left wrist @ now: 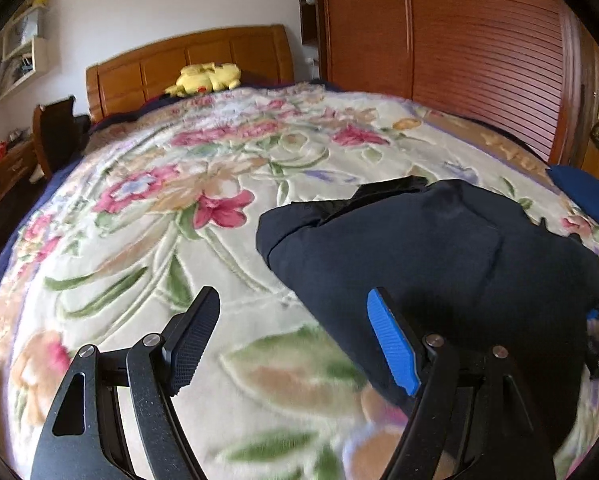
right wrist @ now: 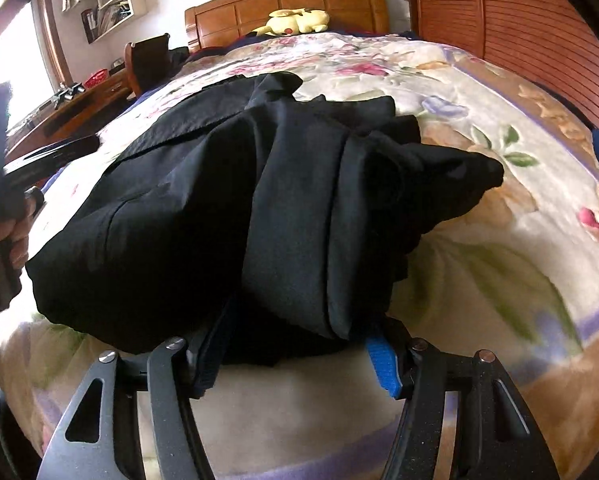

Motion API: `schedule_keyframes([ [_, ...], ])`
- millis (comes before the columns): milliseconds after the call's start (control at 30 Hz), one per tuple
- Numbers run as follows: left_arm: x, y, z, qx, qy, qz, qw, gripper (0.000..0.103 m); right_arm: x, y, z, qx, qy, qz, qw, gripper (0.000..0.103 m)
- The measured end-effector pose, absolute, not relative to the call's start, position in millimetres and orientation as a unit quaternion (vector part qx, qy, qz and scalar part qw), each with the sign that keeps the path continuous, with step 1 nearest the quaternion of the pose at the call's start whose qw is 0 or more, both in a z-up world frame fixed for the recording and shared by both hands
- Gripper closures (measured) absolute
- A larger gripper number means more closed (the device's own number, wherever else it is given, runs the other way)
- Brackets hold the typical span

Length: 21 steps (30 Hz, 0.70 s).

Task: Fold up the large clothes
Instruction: 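Grasp the coat bundle with the left gripper while the right gripper grasps its other side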

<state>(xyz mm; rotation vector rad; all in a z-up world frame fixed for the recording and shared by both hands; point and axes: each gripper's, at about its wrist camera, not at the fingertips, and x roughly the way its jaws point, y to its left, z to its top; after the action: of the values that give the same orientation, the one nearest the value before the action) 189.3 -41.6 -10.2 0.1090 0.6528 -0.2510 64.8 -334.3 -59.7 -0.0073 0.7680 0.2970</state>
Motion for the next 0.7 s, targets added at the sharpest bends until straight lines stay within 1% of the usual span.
schedule_keyframes([
  [67,207,-43,-14,0.044,0.331,-0.126,0.934,0.026,66,-329,-59,-0.007,0.368,0.143,0.919,0.042],
  [333,255,-46,-29,0.037,0.352,-0.118,0.928,0.026,62,-326,-63,-0.009,0.346,0.137,0.928,0.042],
  [500,269,-48,-34,0.03,0.351,-0.132,0.926,0.025,57,-327,-64,-0.009,0.336,0.134,0.932,0.042],
  [567,272,-52,-39,0.04,0.354,-0.134,0.925,0.022,55,-325,-63,-0.013,0.331,0.13,0.935,0.042],
  [700,277,-60,-49,0.059,0.36,-0.136,0.921,0.022,54,-325,-63,-0.011,0.328,0.129,0.936,0.042],
])
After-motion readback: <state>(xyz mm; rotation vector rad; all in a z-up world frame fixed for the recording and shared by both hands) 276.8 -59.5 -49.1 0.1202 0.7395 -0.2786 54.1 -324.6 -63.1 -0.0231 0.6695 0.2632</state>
